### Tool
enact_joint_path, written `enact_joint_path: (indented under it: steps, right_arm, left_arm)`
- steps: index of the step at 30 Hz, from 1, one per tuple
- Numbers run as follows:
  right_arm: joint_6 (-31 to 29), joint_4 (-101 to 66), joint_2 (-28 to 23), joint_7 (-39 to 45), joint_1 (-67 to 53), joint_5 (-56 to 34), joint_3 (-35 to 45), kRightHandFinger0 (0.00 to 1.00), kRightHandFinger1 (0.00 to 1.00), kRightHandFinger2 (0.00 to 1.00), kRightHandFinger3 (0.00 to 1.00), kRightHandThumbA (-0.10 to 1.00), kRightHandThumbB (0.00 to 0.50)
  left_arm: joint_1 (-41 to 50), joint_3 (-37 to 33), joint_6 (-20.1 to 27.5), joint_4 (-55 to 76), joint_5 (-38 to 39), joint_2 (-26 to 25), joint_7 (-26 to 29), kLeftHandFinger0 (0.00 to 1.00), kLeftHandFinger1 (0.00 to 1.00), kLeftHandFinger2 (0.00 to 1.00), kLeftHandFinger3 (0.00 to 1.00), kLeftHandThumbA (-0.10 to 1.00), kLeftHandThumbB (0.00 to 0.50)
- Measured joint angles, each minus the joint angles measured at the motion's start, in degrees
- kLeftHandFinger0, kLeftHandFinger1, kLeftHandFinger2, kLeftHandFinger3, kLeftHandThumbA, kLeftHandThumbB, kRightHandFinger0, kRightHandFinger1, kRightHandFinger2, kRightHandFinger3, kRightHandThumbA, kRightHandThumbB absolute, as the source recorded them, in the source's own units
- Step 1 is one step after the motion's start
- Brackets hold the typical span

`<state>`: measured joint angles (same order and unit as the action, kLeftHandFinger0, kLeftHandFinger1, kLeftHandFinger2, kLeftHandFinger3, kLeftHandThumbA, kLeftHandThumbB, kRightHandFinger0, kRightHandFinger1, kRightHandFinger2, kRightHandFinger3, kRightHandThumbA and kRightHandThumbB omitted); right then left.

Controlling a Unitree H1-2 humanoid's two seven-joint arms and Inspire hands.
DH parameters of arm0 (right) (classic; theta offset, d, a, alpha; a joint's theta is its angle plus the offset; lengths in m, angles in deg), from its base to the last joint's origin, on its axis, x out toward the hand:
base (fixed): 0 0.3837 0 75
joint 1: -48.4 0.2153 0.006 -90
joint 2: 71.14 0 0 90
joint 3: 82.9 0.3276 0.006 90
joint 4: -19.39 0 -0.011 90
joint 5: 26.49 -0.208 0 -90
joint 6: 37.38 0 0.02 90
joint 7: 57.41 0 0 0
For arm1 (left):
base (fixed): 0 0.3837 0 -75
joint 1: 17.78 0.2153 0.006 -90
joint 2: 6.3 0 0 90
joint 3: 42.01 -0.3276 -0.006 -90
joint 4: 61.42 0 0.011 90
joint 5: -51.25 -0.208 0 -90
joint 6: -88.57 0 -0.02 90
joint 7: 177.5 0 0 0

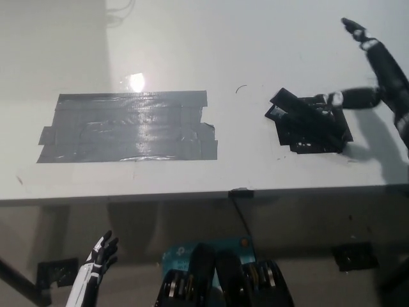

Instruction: A stapler is kept on the black spot marked on the desk infront of the robot. The robot picks up the stapler using its right hand and passes it to a person

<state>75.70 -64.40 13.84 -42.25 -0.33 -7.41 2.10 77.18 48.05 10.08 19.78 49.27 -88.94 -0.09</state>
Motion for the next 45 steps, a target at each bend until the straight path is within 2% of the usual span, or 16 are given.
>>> enact_joint_path:
  steps: [6,14,18,25,28,34,35,36,37,38,39,40,41,42,43,45]
  right_arm:
    - [2.3,12.1,2.1,3.3,4.8,1.5,-1.3,1.00,1.00,1.00,1.00,1.00,0.270]
    - [3.3,22.9,4.6,4.3,6.7,3.1,-5.0,1.00,1.00,1.00,1.00,1.00,0.291]
    - [3.5,26.6,5.8,4.0,7.7,4.0,-7.3,1.00,1.00,1.00,1.00,1.00,0.300]
    - [3.5,32.0,6.7,1.4,10.2,5.5,-9.7,1.00,1.00,1.00,1.00,1.00,0.298]
    - [3.1,34.8,6.8,0.0,11.3,6.3,-10.9,1.00,1.00,1.00,1.00,1.00,0.307]
    - [2.3,35.5,6.9,-1.8,11.4,6.7,-11.5,1.00,1.00,1.00,1.00,0.98,0.251]
    - [2.1,35.8,6.9,-2.1,11.4,6.7,-11.6,0.96,1.00,1.00,1.00,0.88,0.240]
    - [1.7,36.2,6.8,-2.4,11.4,6.7,-11.9,0.78,0.77,0.80,0.77,0.81,0.212]
    - [1.5,36.4,6.8,-2.6,11.4,6.7,-11.9,0.66,0.66,0.70,0.66,0.75,0.204]
    - [1.1,37.1,6.8,-2.9,11.6,6.8,-12.2,0.47,0.45,0.47,0.55,0.70,0.187]
    - [0.7,37.8,6.7,-3.2,11.7,7.0,-12.5,0.24,0.25,0.32,0.54,0.61,0.171]
    - [0.6,37.9,6.7,-3.5,11.7,7.2,-12.7,0.14,0.26,0.36,0.63,0.53,0.145]
    - [0.5,38.0,6.7,-3.9,11.7,7.5,-12.8,0.14,0.26,0.36,0.63,0.53,0.145]
    - [0.3,38.0,6.6,-4.4,11.7,7.8,-13.0,0.28,0.47,0.55,0.68,0.49,0.105]
    - [0.1,38.0,6.5,-5.0,11.7,8.1,-13.1,0.33,0.49,0.54,0.62,0.47,0.099]
    - [-0.1,38.2,6.4,-5.7,11.7,8.5,-13.2,0.18,0.33,0.40,0.48,0.45,0.092]
  left_arm:
    - [0.1,-0.2,0.2,0.0,0.0,0.0,-0.1,1.00,1.00,1.00,1.00,1.00,0.487]
    - [0.0,-0.3,0.3,0.0,-0.1,0.0,-0.1,1.00,1.00,1.00,1.00,1.00,0.493]
    - [-0.1,-0.3,0.2,0.0,-0.6,0.0,0.0,1.00,1.00,1.00,1.00,1.00,0.419]
    - [-0.3,-0.2,0.2,0.0,-1.1,-0.1,0.0,1.00,1.00,1.00,1.00,1.00,0.459]
    - [-0.6,-0.2,0.2,0.0,-1.2,-0.1,-0.1,1.00,1.00,1.00,1.00,1.00,0.436]
    - [-0.6,-0.2,0.2,0.0,-1.3,-0.1,-0.1,1.00,1.00,1.00,1.00,1.00,0.436]
    - [-0.6,-0.2,0.2,0.0,-1.3,-0.1,-0.1,1.00,1.00,1.00,1.00,1.00,0.437]
    - [-0.6,-0.2,0.2,0.0,-1.3,-0.1,-0.1,1.00,1.00,1.00,1.00,1.00,0.434]
    - [-0.6,-0.2,0.2,0.0,-1.3,-0.1,-0.1,1.00,1.00,1.00,1.00,1.00,0.434]
    - [-0.6,-0.2,0.2,0.1,-1.3,-0.2,-0.1,1.00,1.00,1.00,1.00,1.00,0.432]
    - [-0.6,-0.2,0.2,0.1,-1.3,-0.2,-0.1,1.00,1.00,1.00,1.00,1.00,0.432]
    - [-0.6,-0.2,0.2,0.1,-1.3,-0.2,-0.1,1.00,1.00,1.00,1.00,1.00,0.439]
    - [-0.7,-0.2,0.2,0.2,-1.3,-0.2,-0.1,1.00,1.00,1.00,1.00,1.00,0.439]
    - [-0.7,-0.2,0.2,0.2,-1.3,-0.2,-0.1,1.00,1.00,1.00,1.00,1.00,0.440]
    - [-0.8,-0.2,0.2,0.2,-1.3,-0.2,-0.1,1.00,1.00,1.00,1.00,1.00,0.444]
    - [-1.1,-0.2,0.2,0.2,-1.3,-0.2,-0.1,1.00,1.00,1.00,1.00,1.00,0.438]
